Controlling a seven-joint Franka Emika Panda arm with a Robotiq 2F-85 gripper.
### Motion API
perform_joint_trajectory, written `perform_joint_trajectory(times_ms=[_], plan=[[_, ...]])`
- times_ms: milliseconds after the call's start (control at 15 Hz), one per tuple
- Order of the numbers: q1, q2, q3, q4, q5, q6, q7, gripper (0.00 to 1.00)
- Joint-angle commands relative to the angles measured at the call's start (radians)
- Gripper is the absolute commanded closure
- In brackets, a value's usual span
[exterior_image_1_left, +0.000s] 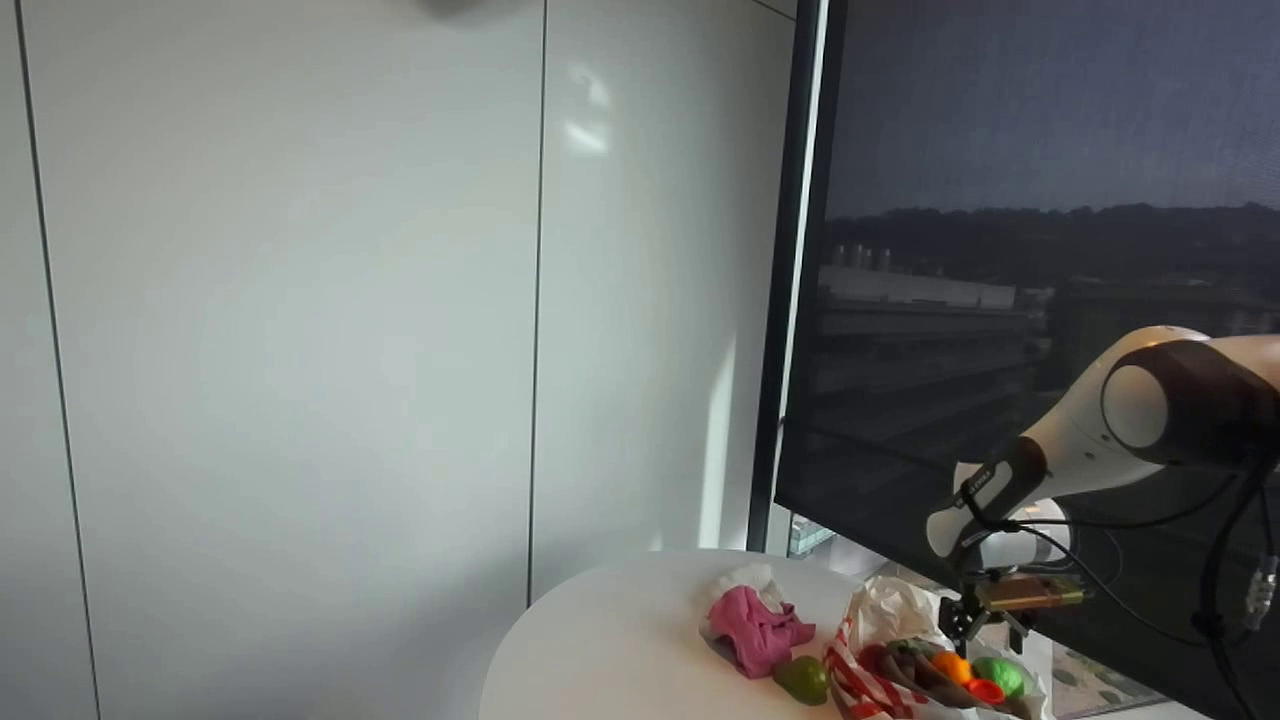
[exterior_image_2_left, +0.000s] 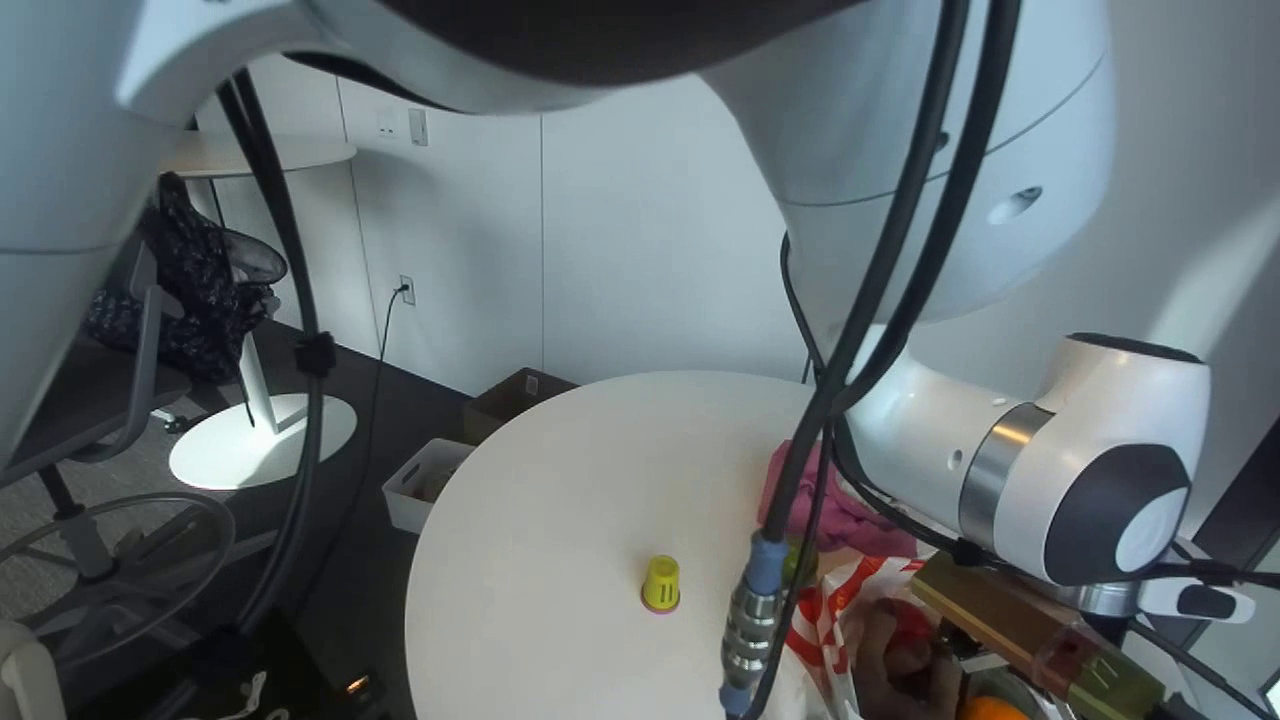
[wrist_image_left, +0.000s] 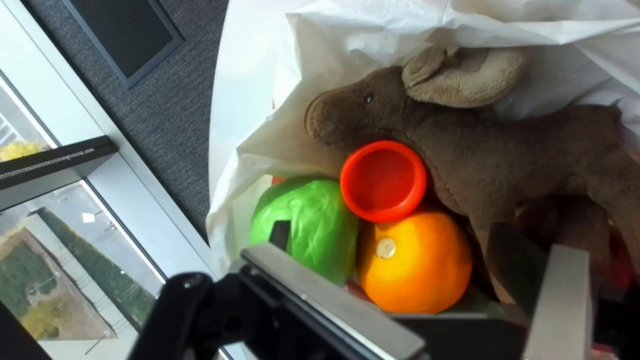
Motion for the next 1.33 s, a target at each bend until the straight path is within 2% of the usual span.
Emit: perform_joint_trajectory(times_ms=[0,667,1133,1267], plan=[[-0.028,0.054,0.000,0.052,0.043,0.023,-0.021,0.00],[-0.084,0.156,0.006,0.147,0.080,0.031,-0.044,0.00],[-0.089,0.216,0.005,0.210,0.077,0.017,-0.046,0.00],[-0.088,0.230,0.004,0.227,0.073,0.014,-0.049,0.03]])
